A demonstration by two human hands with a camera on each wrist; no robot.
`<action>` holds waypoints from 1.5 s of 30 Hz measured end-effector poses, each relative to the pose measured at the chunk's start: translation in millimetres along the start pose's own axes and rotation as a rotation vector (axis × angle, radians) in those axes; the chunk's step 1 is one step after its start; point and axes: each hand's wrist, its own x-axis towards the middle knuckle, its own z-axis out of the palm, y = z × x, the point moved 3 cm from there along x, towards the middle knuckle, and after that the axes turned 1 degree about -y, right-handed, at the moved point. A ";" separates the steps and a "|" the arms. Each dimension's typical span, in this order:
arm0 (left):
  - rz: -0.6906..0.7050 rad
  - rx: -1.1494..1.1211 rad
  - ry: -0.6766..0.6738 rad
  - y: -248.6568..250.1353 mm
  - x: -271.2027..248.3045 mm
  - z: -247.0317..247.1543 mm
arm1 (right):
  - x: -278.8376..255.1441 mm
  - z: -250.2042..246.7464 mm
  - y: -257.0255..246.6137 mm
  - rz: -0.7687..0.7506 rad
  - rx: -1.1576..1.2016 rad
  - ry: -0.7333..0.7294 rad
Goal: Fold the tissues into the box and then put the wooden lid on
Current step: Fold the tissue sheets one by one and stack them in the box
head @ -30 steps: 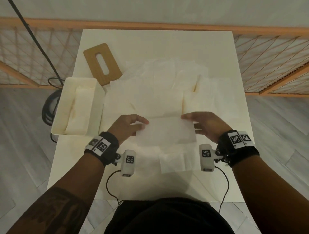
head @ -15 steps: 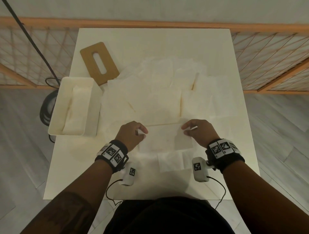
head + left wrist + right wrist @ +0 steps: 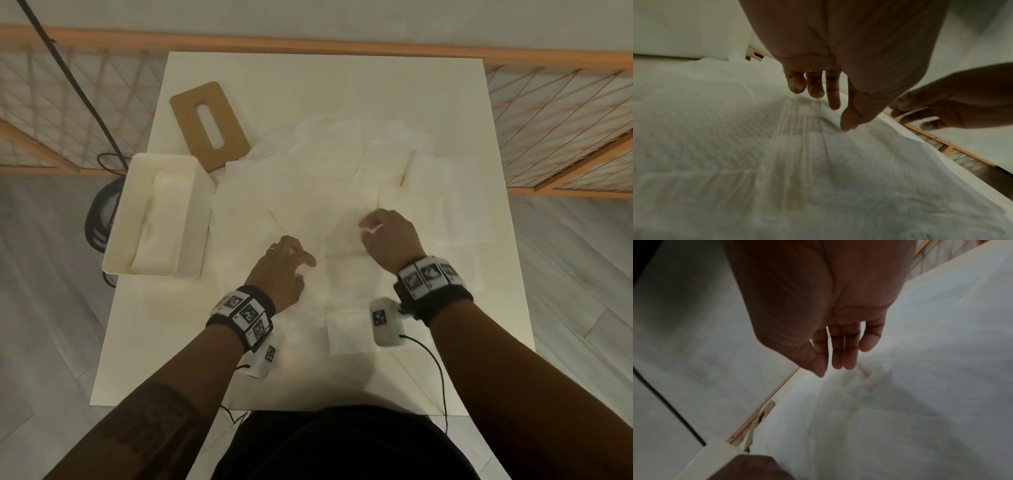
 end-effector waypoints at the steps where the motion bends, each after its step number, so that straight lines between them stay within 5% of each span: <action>1: 0.001 0.021 -0.023 0.2 0.9 0.8 | 10.3 3.8 -11.5 -0.012 0.006 -0.017; 6: -0.003 0.058 -0.045 3.4 4.3 0.1 | 46.5 33.9 -45.6 0.067 -0.072 -0.146; 15: -0.008 0.098 -0.031 6.2 6.6 -2.1 | 51.3 30.4 -62.4 0.126 -0.051 -0.111; 22: -0.108 -0.048 0.462 10.4 5.8 -26.5 | 31.0 5.6 -65.3 0.007 0.355 -0.138; 27: -0.113 -0.282 0.382 22.3 24.9 -47.1 | 3.6 -20.2 -87.8 -0.148 0.842 -0.343; 30: -0.112 -0.477 0.408 40.6 20.1 -70.7 | -2.1 -37.0 -81.5 -0.162 0.931 -0.285; 33: -0.257 -1.198 0.336 47.2 12.7 -82.9 | 2.2 -44.2 -52.0 -0.020 0.833 -0.083; 36: -0.292 -1.702 0.143 53.0 4.7 -85.9 | 1.3 -38.0 -28.5 0.137 0.796 -0.195; 40: -0.295 -1.800 -0.037 57.0 -0.6 -86.8 | -17.8 -33.0 -27.2 0.158 1.052 -0.566; 45: -0.384 -1.683 -0.053 41.8 -4.1 -78.0 | -15.8 -39.0 -18.3 0.072 1.197 -0.467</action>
